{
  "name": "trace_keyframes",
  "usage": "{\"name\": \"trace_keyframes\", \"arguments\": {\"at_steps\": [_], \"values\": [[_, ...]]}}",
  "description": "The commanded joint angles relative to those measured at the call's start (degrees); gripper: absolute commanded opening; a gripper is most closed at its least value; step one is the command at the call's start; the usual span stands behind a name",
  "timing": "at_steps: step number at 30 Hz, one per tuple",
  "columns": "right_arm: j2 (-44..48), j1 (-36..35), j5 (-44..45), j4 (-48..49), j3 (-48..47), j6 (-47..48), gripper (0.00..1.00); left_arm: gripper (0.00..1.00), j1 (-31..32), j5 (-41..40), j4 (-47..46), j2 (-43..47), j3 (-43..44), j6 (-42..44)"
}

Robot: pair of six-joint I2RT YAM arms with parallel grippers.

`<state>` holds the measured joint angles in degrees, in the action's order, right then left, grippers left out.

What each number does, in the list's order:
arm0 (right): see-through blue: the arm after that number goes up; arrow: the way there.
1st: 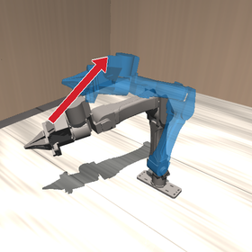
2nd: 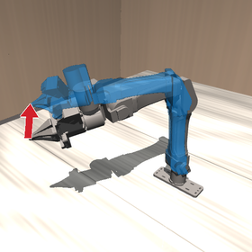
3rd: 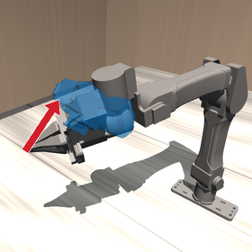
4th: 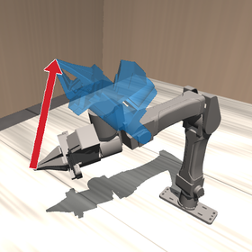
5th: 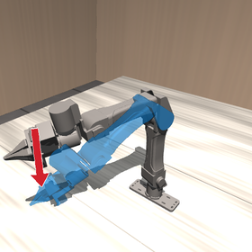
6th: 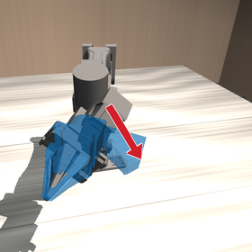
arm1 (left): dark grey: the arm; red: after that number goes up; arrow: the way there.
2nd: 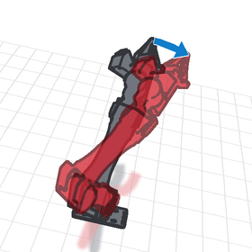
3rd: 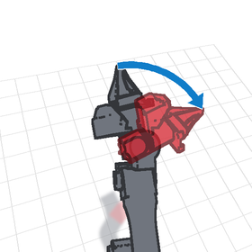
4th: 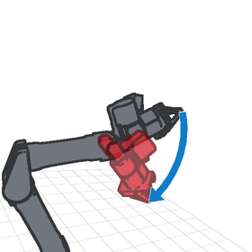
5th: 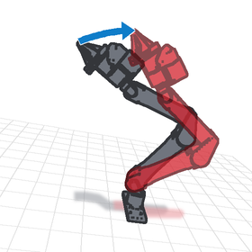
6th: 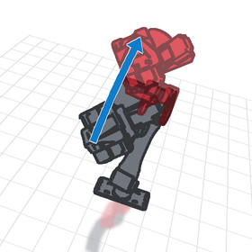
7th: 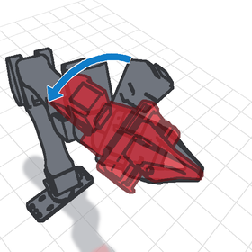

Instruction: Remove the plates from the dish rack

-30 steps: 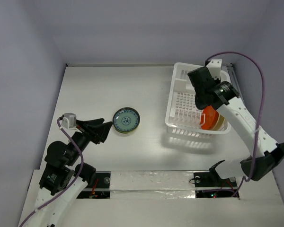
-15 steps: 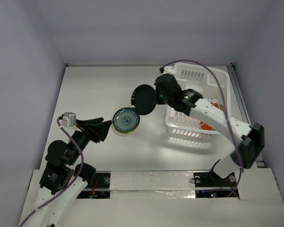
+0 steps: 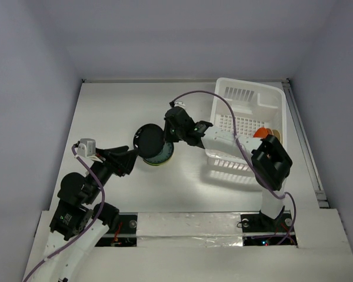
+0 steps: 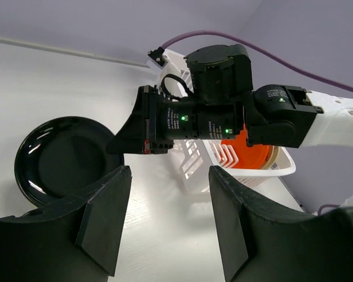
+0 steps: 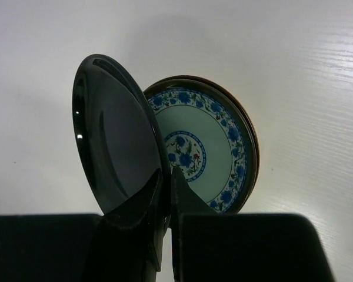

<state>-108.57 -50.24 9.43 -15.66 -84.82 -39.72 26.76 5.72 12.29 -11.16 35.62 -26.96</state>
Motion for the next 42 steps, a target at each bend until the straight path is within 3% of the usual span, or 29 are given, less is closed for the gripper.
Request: {"name": "trace_keyframes", "arguments": {"at_steps": [1, 10, 13, 14, 18, 22, 25, 26, 27, 28, 30, 34, 35, 37, 38, 39, 42], "values": [[0.38, 0.23, -1.52, 6.26, 1.49, -3.6, 0.01, 0.52, -0.31, -0.09, -2.1, -0.79, 0.42, -0.28], [1.52, 0.23, 1.11, 5.03, 6.15, -4.48, 0.1, 0.52, -0.84, 0.52, -2.27, -0.8, 0.33, -0.2], [2.84, 0.23, 2.96, 3.28, 6.33, -4.66, 0.21, 0.52, -0.84, 0.52, -2.27, -0.71, 0.24, -0.2], [3.89, 0.23, 3.48, 3.01, 6.76, -4.75, 0.36, 0.52, -0.84, 0.44, -2.27, -0.71, 0.24, -0.2], [8.18, 0.23, 6.55, 1.6, 8.17, -4.31, 0.6, 0.52, -0.84, 0.44, -2.19, -0.44, 0.33, -0.29], [14.52, 0.23, 12.7, -3.48, 9.23, -3.78, 0.59, 0.52, -0.84, 0.61, -2.27, -0.09, 0.33, -0.28], [21.79, 0.75, 21.48, -9.26, 11.34, -3.87, 0.3, 0.52, -0.84, 1.05, -2.45, 0.26, 0.24, -0.2], [23.57, 1.28, 23.42, -11.39, 11.69, -4.13, 0.11, 0.52, -0.84, 1.23, -2.54, 0.35, 0.16, -0.11], [25.5, 1.89, 27.09, -13.67, 12.56, -4.39, 0.02, 0.52, -0.84, 1.4, -2.45, 0.52, 0.24, -0.11], [29.26, 4.25, 28.44, -17.96, 13.09, -4.92, 0.0, 0.52, -0.84, 1.58, -2.71, 0.7, 0.16, -0.11], [33.06, 7.59, 31.6, -22.37, 14.5, -5.45, 0.0, 0.52, -0.84, 2.02, -2.8, 1.05, 0.15, -0.11], [41.5, 19.8, 28.02, -27.66, 20.38, -0.81, 0.0, 0.52, -0.84, 2.46, -2.89, 1.75, 0.16, 0.07], [43.86, 24.18, 27.31, -27.93, 21.0, 0.77, 0.12, 0.52, -0.84, 2.46, -2.98, 1.93, 0.16, 0.07], [44.59, 28.16, 25.55, -30.9, 20.92, 4.2, 0.23, 0.52, -0.84, 2.63, -2.98, 2.37, 0.07, 0.07], [44.59, 29.31, 26.07, -32.14, 20.05, 5.0, 0.35, 0.52, -0.84, 2.63, -2.98, 2.37, 0.07, -0.02], [44.42, 31.15, 26.86, -33.02, 19.61, 5.97, 0.4, 0.52, -0.84, 2.72, -2.98, 2.37, -0.02, 0.07], [43.1, 34.23, 26.43, -34.79, 18.29, 9.31, 0.42, 0.52, -0.31, 2.81, -2.98, 2.63, -0.02, 0.07]]}}
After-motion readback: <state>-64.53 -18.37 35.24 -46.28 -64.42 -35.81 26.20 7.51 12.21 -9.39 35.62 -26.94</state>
